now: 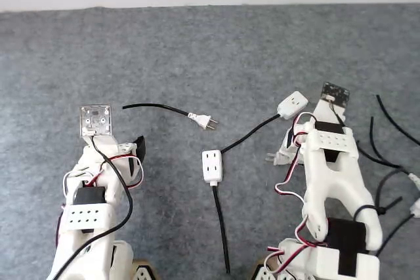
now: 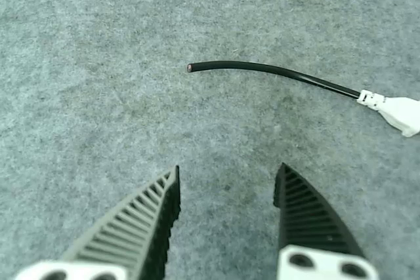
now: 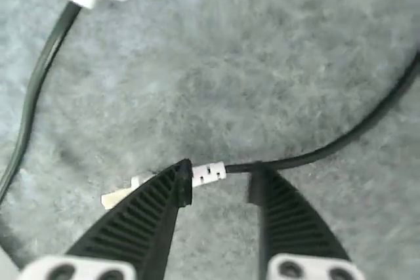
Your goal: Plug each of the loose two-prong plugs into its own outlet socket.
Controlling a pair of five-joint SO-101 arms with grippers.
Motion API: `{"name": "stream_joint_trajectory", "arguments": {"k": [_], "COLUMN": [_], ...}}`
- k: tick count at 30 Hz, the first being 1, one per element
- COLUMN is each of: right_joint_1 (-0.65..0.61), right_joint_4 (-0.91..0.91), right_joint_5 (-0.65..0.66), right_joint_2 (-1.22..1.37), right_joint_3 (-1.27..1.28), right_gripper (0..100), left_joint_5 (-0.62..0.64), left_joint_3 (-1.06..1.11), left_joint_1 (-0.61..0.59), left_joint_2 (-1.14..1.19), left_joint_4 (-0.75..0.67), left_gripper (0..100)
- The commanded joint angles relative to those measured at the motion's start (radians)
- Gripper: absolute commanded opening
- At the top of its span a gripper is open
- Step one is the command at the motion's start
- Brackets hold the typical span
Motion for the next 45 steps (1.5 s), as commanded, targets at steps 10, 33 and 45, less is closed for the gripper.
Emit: {"name": "stream_joint_trajectory", "arguments": {"k": [10,33,45], "right_joint_1": [-0.025,-0.019,0.002], "right_joint_4": [-0.018,0.087,-0.010], "right_joint_5": [-0.118,-0.077,-0.072], "right_joint_2": [0.008,-0.042,0.073], "right_joint_3": [-0.043,-0.064,-0.055], "right_gripper": [12.1,9.1,9.1], "left_joint_5": [-0.008,-0.038,-0.044], "left_joint_3": [-0.028,-0.028,-0.028], "left_joint_1": [-0.006,-0.005,-0.003], "left_joint_2": [-0.008,-0.008,-0.008], "left_joint_4": [-0.020,-0.018,-0.018], "left_gripper": [23,23,23]}}
